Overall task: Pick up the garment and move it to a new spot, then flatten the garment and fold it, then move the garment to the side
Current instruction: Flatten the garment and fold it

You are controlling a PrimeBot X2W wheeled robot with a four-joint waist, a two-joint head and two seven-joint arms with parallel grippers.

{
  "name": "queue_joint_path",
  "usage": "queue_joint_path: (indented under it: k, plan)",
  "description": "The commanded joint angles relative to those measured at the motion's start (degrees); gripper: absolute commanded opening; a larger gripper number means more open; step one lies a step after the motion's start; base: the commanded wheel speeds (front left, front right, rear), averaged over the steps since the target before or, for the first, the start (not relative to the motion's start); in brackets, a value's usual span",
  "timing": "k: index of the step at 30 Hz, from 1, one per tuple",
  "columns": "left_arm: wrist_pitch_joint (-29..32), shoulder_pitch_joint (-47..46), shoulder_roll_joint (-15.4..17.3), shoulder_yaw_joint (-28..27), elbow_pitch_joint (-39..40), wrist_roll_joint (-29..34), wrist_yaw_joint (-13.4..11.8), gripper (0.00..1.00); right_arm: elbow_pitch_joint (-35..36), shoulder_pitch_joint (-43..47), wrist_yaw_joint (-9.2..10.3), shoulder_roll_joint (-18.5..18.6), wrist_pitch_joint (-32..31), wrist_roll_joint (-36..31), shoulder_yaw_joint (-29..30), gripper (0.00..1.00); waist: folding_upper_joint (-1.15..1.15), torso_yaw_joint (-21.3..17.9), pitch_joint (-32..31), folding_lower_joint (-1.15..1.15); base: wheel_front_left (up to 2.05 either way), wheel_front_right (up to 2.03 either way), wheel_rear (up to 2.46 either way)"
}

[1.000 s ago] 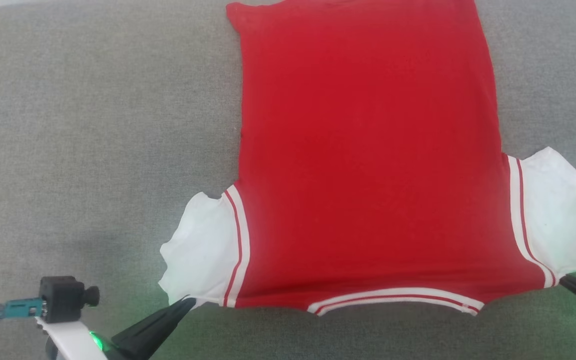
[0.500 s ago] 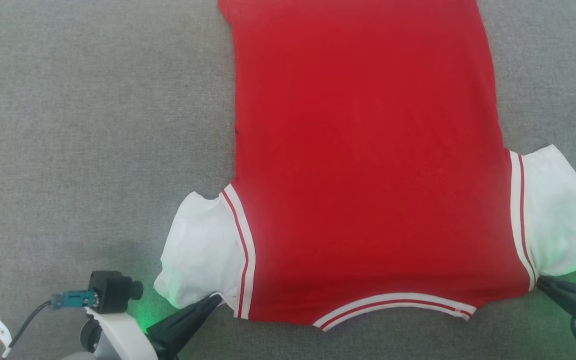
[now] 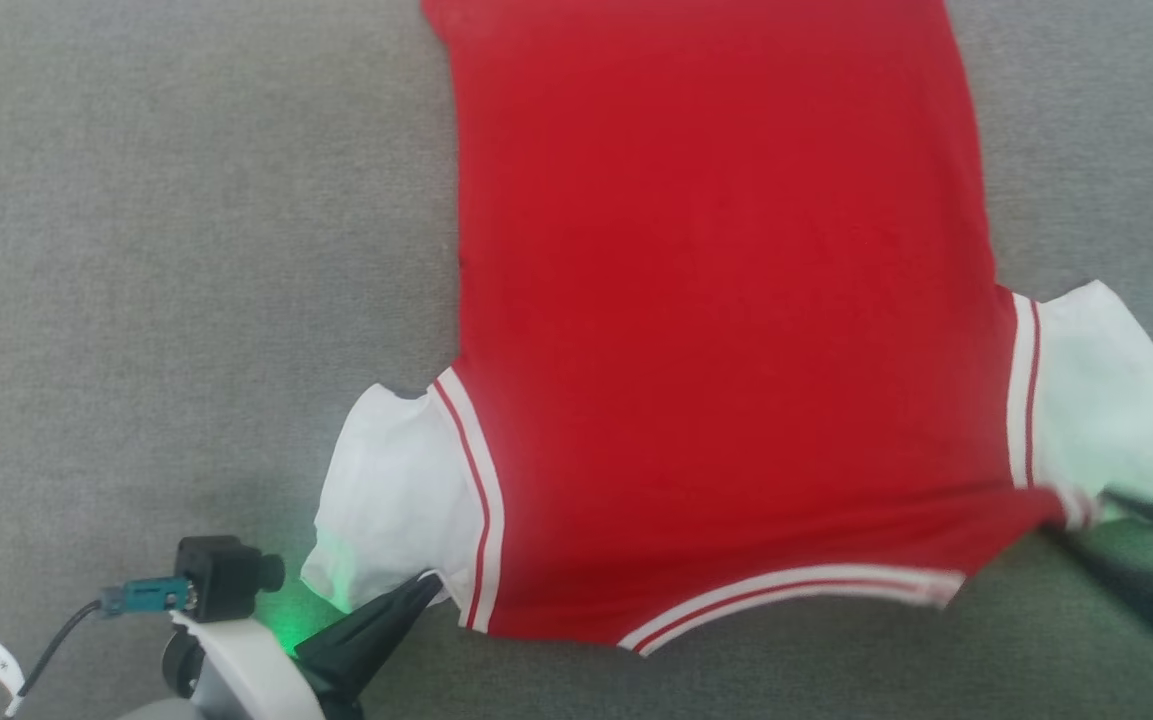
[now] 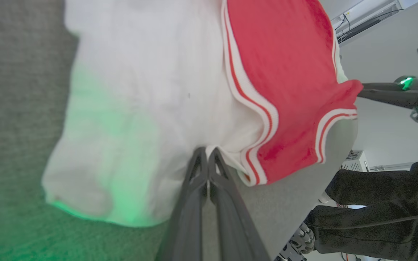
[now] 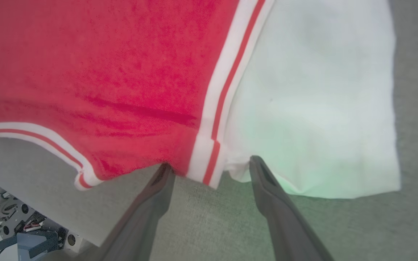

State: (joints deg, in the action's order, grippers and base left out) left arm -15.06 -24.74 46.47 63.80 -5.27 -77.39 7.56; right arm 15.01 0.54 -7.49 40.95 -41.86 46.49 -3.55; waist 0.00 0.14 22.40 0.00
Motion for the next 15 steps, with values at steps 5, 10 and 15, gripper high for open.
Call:
queue_joint_path:
  k: [5, 10, 15]
  plan:
    - [-0.1, -1.6, -2.3, -0.4, 1.2, 2.4, -0.1, 0.00, 5.8, -5.7, 0.00, 1.4, -6.5, 2.8, 9.4, 1.00, 0.00, 2.3, 2.2, 0.00, 0.00, 0.00, 0.00]
    - [-0.1, -5.1, -4.1, 0.4, 2.3, 4.4, -0.1, 0.00, 0.5, -22.4, -0.01, 1.4, -12.8, 1.4, 10.9, 1.00, 0.00, 5.7, 6.5, 0.00, 0.00, 0.00, 0.00]
    - [0.1, -8.9, -6.6, 2.5, 2.5, 5.0, -0.1, 0.00, -11.9, -42.8, -0.01, -0.8, -15.8, -6.5, 7.1, 1.00, 0.00, 9.5, 11.3, 0.00, 0.00, 0.00, 0.00]
